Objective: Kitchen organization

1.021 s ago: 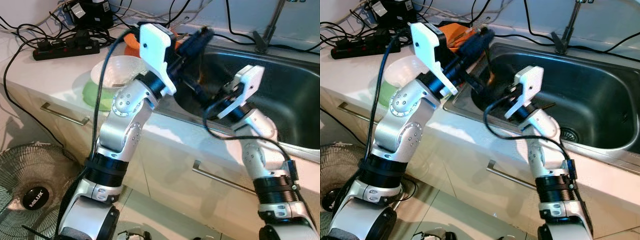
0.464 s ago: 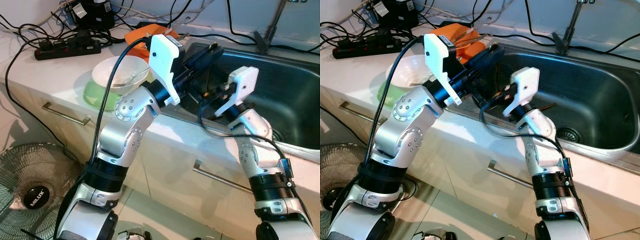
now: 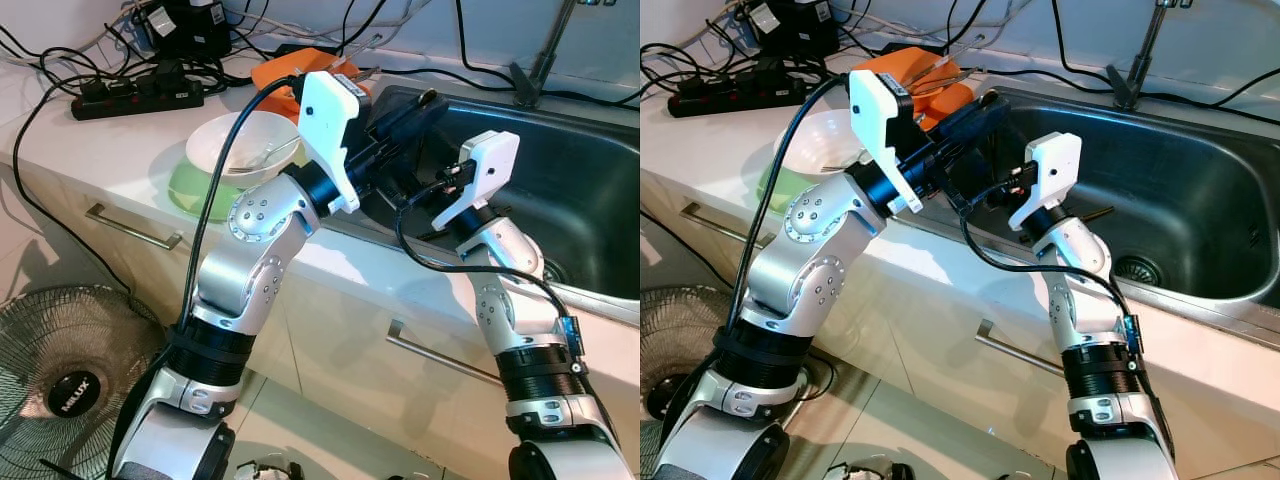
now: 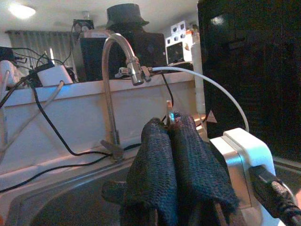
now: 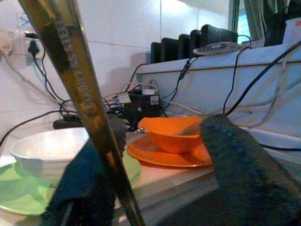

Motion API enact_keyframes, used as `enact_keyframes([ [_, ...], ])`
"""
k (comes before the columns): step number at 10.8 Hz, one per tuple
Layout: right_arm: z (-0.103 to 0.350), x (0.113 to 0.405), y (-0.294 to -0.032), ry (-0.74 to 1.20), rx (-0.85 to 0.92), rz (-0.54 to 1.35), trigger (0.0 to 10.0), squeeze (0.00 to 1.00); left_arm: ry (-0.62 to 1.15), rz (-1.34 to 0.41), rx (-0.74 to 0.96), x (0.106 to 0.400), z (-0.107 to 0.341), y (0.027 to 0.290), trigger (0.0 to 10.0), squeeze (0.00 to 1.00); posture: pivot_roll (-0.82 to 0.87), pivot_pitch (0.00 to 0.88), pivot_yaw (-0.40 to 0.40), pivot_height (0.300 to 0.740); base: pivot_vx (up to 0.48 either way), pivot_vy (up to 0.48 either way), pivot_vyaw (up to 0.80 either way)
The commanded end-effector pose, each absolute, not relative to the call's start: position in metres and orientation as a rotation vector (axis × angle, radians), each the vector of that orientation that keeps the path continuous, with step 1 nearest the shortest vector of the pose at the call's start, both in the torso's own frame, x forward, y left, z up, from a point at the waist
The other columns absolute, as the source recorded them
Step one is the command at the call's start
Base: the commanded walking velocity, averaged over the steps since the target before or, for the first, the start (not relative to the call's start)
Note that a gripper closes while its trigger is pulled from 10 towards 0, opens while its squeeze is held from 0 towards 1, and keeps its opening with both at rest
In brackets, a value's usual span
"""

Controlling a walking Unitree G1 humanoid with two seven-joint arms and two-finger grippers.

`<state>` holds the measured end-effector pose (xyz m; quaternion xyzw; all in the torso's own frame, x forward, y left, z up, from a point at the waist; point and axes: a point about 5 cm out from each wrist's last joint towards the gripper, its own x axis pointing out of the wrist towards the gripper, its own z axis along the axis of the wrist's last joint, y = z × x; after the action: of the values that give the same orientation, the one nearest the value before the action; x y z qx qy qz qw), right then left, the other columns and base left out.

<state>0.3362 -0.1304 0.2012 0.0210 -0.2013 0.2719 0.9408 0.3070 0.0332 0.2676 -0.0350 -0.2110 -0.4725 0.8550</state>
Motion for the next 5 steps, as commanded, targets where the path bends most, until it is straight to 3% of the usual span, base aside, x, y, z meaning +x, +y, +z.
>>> enact_keyframes([
  [1,0.2058,0.3388,-0.1298,-0.426,0.048,0.553,0.0,0.0,-0.456,-1.006,-0.058,0.3035,0.27,0.0328,10.0,0.0,0.05,0.026,0.069,0.74,0.0,0.0,0.0],
  [5,0.205,0.3377,-0.1271,-0.429,0.047,0.568,0.0,0.0,-0.459,-1.001,-0.049,0.3036,0.2696,0.0329,10.0,0.0,0.05,0.027,0.068,0.74,0.0,0.0,0.0],
])
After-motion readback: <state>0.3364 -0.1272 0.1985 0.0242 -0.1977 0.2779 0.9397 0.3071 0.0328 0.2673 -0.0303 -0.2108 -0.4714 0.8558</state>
